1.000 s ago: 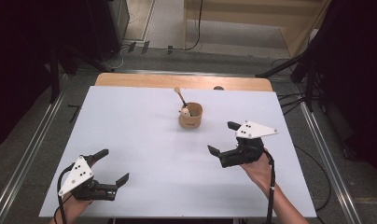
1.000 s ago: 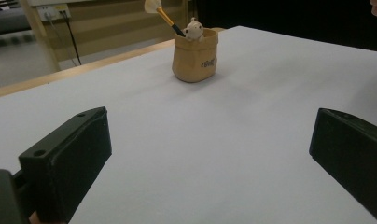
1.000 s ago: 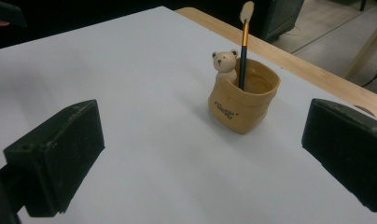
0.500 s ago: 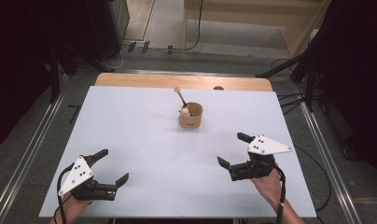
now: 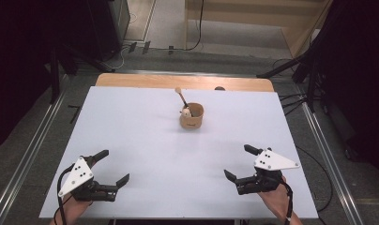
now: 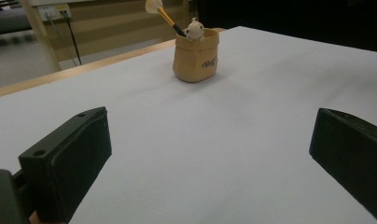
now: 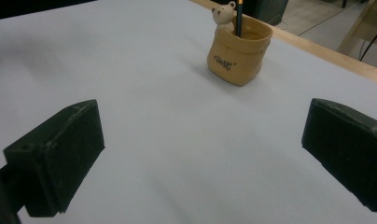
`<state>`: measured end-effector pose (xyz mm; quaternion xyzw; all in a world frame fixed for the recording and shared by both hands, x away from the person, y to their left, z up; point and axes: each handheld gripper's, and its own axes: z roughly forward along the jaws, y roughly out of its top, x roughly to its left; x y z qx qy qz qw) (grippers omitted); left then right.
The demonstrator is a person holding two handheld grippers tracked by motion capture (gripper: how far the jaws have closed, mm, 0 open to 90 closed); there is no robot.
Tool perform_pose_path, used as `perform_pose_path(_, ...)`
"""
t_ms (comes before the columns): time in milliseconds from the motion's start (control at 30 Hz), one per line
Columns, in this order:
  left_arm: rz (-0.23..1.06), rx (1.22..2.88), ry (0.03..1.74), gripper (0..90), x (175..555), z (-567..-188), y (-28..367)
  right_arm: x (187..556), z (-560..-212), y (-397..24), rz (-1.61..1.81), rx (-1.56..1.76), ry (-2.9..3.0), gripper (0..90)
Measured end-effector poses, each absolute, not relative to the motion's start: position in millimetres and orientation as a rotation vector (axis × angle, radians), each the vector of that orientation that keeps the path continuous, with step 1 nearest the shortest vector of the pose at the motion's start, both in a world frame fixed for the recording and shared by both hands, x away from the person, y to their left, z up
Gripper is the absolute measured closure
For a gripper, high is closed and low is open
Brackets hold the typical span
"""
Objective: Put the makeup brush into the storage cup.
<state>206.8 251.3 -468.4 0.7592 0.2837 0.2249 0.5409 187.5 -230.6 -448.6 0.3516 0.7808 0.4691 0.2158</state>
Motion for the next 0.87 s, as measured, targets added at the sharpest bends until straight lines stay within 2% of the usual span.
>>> perform_pose_path(867, 0.531, 1.816, 0.661, 0.0, 208, -468, 248, 171, -463, -248, 1.266, 1.027, 2.185, 0.0)
